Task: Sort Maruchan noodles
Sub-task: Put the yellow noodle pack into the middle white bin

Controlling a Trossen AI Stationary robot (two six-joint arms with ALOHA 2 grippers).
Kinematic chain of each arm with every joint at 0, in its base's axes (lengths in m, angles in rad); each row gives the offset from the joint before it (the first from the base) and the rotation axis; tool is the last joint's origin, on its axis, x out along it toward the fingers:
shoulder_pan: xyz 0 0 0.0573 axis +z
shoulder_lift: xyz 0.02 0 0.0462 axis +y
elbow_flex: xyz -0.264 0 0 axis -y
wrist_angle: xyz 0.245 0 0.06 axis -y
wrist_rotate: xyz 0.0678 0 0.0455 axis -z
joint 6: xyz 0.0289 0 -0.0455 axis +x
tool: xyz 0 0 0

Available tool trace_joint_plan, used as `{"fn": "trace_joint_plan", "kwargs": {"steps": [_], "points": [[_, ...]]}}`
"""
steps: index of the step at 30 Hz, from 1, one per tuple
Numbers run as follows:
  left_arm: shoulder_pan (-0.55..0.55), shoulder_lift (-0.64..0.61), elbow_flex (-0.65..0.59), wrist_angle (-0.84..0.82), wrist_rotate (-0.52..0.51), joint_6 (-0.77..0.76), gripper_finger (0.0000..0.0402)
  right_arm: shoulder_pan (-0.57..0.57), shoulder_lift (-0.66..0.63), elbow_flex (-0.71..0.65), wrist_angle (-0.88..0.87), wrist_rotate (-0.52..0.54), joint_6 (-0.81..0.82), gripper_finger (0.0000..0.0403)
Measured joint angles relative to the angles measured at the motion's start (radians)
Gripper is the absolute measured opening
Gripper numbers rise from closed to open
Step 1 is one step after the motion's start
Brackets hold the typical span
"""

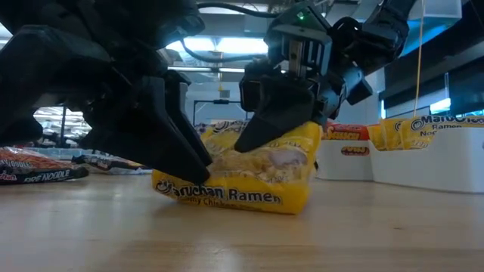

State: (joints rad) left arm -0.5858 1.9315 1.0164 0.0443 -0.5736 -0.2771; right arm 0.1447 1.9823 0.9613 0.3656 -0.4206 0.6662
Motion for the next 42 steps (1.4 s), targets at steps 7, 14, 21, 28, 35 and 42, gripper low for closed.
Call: {"fn": "trace_joint_plan", "kwargs": {"steps": [7, 14, 21, 28, 35, 42], "points": [[-0.045, -0.063, 0.000, -0.096, -0.075, -0.001, 0.0105, 0.000, -0.019, -0.001, -0.015, -0.028, -0.035, 0.0131], [-0.114, -0.128, 0.000, -0.172, -0.105, -0.007, 0.0105, 0.000, -0.147, -0.003, -0.198, -0.011, -0.115, 0.0128], [-0.137, -0.131, 0.001, -0.170, -0.117, -0.002, 0.0105, 0.001, -0.360, -0.003, -0.514, 0.080, -0.177, 0.0128], [-0.133, -0.131, 0.001, -0.172, -0.117, -0.001, 0.0105, 0.023, -0.626, -0.002, -0.874, 0.240, -0.194, 0.0128], [-0.130, -0.131, 0.001, -0.173, -0.117, -0.001, 0.0105, 0.114, -0.859, -0.002, -1.161, 0.393, -0.199, 0.0128], [-0.117, -0.131, 0.001, -0.168, -0.113, -0.001, 0.0105, 0.197, -0.961, -0.002, -1.434, 0.480, -0.191, 0.0128]]}}
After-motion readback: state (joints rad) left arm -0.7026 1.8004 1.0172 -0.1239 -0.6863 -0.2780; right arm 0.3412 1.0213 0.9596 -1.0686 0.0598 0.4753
